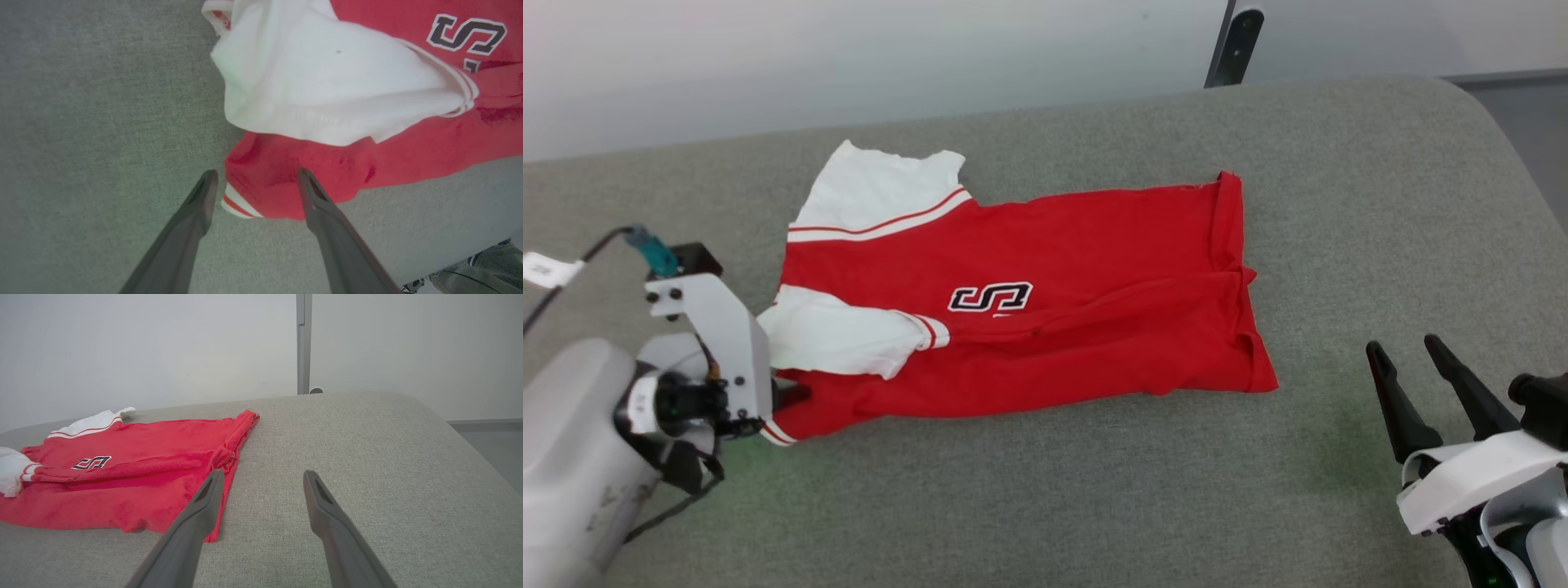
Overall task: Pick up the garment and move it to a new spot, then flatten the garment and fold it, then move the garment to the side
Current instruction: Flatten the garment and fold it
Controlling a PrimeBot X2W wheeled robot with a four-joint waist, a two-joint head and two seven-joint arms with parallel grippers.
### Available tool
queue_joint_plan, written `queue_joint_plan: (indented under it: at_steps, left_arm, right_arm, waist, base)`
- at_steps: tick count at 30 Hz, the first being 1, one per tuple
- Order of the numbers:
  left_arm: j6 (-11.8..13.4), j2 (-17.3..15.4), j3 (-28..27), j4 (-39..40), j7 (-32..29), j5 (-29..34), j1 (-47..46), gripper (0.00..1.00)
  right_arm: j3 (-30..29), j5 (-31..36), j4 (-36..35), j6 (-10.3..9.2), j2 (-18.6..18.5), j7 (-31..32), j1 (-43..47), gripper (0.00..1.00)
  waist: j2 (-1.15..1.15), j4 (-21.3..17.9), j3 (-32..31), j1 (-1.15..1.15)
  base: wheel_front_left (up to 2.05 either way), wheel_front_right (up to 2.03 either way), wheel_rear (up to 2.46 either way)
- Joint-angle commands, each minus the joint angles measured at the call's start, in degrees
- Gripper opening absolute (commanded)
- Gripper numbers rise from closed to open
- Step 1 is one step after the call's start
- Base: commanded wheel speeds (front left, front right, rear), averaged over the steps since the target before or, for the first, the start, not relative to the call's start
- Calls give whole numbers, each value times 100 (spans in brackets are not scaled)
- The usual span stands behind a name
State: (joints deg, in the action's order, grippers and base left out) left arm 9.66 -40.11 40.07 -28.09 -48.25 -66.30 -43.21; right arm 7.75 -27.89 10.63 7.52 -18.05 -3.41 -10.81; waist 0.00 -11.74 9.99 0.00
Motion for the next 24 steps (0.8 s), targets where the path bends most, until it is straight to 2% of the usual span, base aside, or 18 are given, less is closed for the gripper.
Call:
queue_joint_plan:
  at_steps: [1, 15, 16, 18, 22, 24]
  left_arm:
    - [-35, 70, 75, -114, -61, 71, -87, 100]
    - [-403, 449, 443, -1118, -67, 336, -318, 100]
    - [-433, 482, 459, -1186, -86, 331, -325, 79]
    - [-540, 546, 489, -1254, -55, 349, -366, 0]
    - [-662, 667, 535, -1413, -19, 364, -441, 0]
    - [-710, 705, 556, -1492, -23, 376, -489, 0]
  right_arm:
    - [8, -34, -20, -7, 6, 34, -67, 100]
    - [168, -154, -147, -7, 9, 231, -240, 100]
    - [165, -161, -152, -7, 1, 260, -236, 100]
    - [148, -202, -156, -7, -1, 315, -226, 100]
    - [228, -312, -154, -7, -41, 628, -284, 100]
    - [311, -406, -142, -7, -108, 1021, -362, 100]
  waist:
    - [0, -29, 66, 0]
    - [0, -41, 300, 0]
    - [0, -32, 305, 0]
    - [0, -8, 312, 0]
    - [0, 43, 305, 0]
    - [0, 73, 305, 0]
  base:
    - [0, 0, 0]
    - [0, 0, 0]
    - [0, 0, 0]
    - [0, 0, 0]
    - [0, 0, 0]
    - [0, 0, 0]
